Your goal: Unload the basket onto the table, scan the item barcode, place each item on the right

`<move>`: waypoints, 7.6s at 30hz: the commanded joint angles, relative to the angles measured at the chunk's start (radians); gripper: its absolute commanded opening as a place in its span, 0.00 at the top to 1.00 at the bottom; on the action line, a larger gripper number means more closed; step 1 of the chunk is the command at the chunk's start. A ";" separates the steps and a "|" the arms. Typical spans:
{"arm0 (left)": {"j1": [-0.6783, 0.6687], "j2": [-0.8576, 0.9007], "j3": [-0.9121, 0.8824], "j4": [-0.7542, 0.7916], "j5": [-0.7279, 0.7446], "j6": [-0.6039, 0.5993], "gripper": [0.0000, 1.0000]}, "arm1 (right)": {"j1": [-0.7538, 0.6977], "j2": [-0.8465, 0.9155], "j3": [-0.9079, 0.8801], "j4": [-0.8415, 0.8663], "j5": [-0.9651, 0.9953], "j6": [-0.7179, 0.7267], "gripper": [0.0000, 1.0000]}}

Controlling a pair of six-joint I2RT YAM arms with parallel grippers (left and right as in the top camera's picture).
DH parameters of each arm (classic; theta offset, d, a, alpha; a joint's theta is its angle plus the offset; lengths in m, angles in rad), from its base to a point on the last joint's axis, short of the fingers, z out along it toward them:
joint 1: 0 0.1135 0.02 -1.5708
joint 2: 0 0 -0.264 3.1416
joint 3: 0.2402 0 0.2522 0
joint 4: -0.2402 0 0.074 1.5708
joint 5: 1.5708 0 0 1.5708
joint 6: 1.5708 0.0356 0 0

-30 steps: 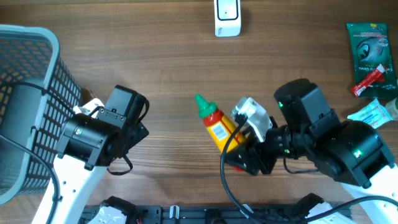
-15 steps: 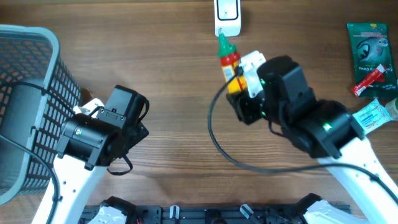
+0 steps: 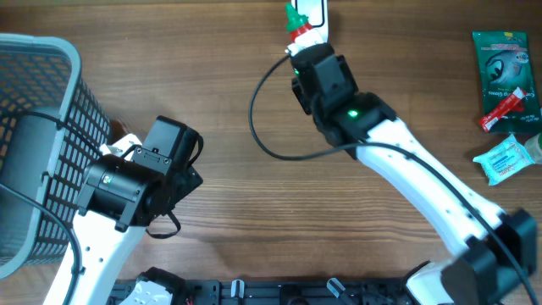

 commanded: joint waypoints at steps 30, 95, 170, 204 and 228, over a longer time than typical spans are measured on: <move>-0.003 -0.008 0.003 0.000 -0.020 0.009 0.00 | -0.238 0.717 0.430 0.654 0.294 -0.688 0.60; -0.003 -0.008 0.003 0.000 -0.020 0.009 0.00 | -0.717 -0.938 0.250 -0.841 -0.534 0.646 0.00; -0.003 -0.008 0.003 0.000 -0.020 0.009 0.00 | -0.591 -1.659 -1.379 0.464 -0.554 0.351 0.00; 0.212 -0.989 -0.850 1.099 0.188 0.615 0.00 | -0.591 -1.659 -1.379 0.464 -0.554 0.351 0.00; 0.310 -1.125 -1.261 1.503 0.212 0.752 0.00 | -0.591 -1.659 -1.379 0.464 -0.554 0.351 0.00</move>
